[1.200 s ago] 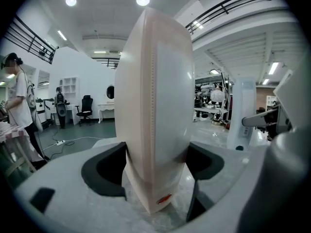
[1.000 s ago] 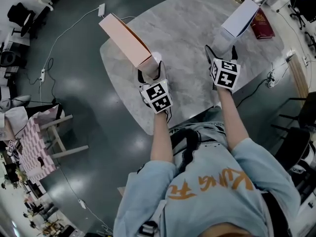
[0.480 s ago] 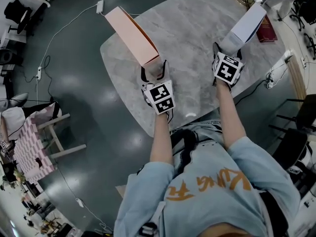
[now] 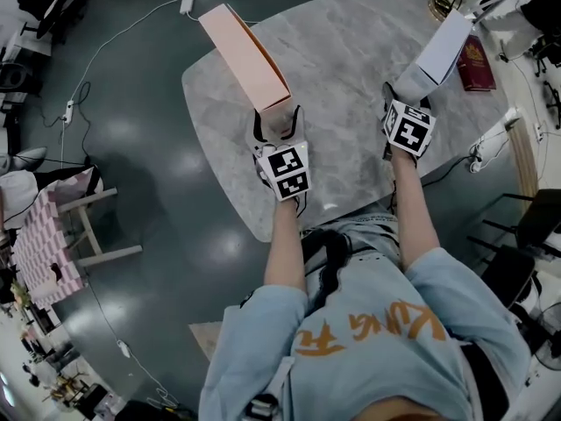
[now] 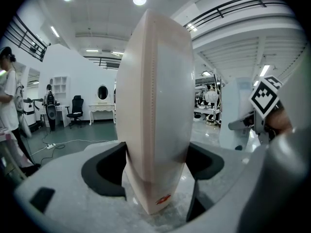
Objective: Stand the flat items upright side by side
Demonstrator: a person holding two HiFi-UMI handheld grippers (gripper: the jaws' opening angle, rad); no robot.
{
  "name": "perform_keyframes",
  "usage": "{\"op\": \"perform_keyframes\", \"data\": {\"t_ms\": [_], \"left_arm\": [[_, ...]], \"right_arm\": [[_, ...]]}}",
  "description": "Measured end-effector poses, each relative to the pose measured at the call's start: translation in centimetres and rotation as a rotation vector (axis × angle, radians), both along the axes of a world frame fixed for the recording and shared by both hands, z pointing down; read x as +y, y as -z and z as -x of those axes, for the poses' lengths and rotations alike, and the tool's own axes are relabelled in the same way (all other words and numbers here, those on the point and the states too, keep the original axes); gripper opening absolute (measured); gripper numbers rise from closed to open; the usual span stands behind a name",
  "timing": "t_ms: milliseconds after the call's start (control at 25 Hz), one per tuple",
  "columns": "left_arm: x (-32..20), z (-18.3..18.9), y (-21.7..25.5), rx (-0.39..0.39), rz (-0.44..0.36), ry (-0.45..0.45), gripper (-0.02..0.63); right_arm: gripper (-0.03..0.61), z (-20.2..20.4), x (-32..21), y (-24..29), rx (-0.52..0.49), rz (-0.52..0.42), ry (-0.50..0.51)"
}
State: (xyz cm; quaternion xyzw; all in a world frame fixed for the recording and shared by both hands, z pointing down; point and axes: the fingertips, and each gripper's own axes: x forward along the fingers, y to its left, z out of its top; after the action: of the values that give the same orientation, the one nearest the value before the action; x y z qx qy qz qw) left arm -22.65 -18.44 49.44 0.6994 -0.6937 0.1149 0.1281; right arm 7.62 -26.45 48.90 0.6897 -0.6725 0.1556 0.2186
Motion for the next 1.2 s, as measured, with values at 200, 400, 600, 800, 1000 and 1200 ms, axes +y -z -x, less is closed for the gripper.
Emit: {"op": "perform_keyframes", "data": {"t_ms": [200, 400, 600, 800, 1000, 1200], "left_arm": [[0.4, 0.4, 0.0, 0.016, 0.007, 0.019, 0.388], [0.9, 0.5, -0.1, 0.038, 0.010, 0.034, 0.385], [1.1, 0.2, 0.2, 0.062, 0.000, 0.041, 0.382], [1.4, -0.4, -0.1, 0.062, 0.001, 0.037, 0.380], [1.8, -0.8, -0.4, 0.052, 0.016, 0.031, 0.379], [2.2, -1.4, -0.2, 0.060, 0.008, 0.035, 0.379]], "right_arm": [[0.393, 1.6, -0.1, 0.0, -0.024, -0.022, 0.083], [0.390, 3.3, -0.1, 0.0, -0.041, -0.044, 0.180], [0.387, 5.5, -0.1, 0.2, -0.066, -0.063, 0.290], [0.385, 7.7, 0.3, 0.0, -0.082, -0.069, 0.397], [0.387, 9.9, 0.9, 0.1, -0.095, -0.072, 0.499], [0.385, 11.6, 1.6, 0.1, -0.098, -0.071, 0.596]]}}
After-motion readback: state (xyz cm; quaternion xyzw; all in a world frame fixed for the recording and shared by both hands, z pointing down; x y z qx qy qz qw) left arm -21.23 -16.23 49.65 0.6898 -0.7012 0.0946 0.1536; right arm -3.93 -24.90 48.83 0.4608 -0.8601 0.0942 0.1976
